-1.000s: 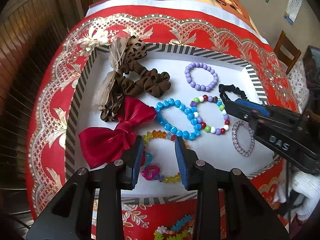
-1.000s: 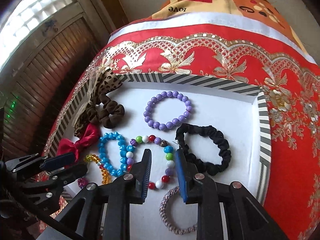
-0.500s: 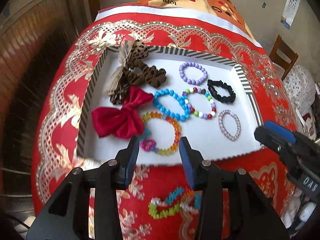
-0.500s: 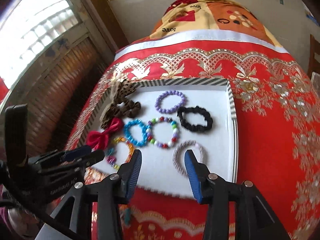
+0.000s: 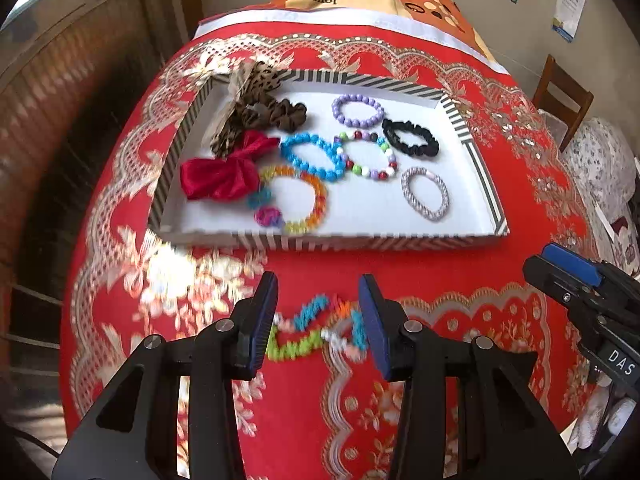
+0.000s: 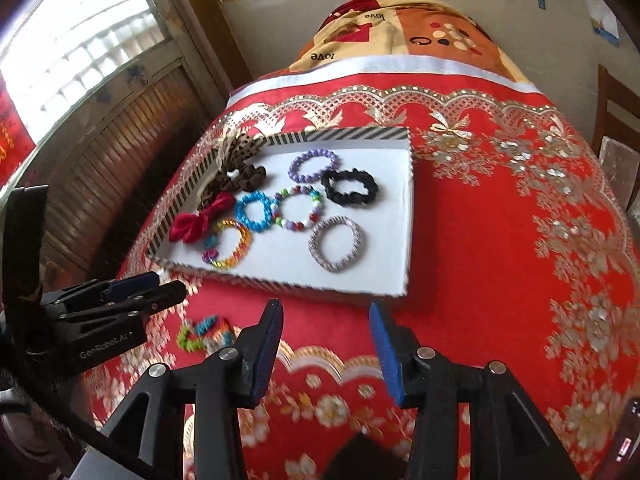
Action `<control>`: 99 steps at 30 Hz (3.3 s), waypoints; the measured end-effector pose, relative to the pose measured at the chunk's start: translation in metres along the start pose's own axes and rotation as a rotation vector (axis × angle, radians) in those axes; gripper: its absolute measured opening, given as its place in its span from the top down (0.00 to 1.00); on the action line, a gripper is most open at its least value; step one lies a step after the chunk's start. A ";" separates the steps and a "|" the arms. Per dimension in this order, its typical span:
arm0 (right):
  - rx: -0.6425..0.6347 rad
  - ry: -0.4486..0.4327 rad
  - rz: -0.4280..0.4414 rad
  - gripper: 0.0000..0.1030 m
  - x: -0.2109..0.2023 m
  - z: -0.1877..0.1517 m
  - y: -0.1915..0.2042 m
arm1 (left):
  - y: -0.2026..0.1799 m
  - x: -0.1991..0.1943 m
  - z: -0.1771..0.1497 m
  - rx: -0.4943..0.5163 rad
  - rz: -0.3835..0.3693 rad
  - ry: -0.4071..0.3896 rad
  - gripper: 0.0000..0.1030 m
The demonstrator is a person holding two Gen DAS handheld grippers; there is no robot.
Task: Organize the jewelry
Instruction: 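Withdraw both grippers from the tray toward the green-and-blue bracelet, then grasp the black velvet piece with the right gripper while the left approaches the green-and-blue bracelet, then grasp the green-and-blue bracelet with the left gripper and lift it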
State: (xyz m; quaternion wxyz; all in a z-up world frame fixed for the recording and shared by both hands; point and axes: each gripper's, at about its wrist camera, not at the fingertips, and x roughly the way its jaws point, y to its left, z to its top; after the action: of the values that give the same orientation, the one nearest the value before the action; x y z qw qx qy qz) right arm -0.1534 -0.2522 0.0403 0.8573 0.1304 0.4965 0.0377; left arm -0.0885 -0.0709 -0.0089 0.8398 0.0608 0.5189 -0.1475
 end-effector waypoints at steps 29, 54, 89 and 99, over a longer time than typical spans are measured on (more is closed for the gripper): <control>-0.061 0.022 0.011 0.54 -0.050 -0.063 0.010 | 0.027 -0.046 -0.068 -0.121 0.018 -0.033 0.60; 0.019 0.135 0.022 0.50 -0.027 -0.104 -0.014 | 0.046 -0.030 -0.072 -0.170 -0.036 0.037 0.56; -0.006 0.158 0.011 0.67 0.021 -0.104 -0.016 | 0.026 0.058 -0.021 0.064 -0.075 0.132 0.84; 0.018 0.086 0.077 0.81 0.000 -0.089 -0.023 | 0.031 0.013 -0.017 0.003 -0.136 0.078 0.90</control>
State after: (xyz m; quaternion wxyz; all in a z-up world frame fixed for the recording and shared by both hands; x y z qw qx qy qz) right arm -0.2314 -0.2578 -0.0076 0.8319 0.1555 0.5279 0.0716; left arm -0.0884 -0.0400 -0.0301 0.8071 0.0326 0.5537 -0.2025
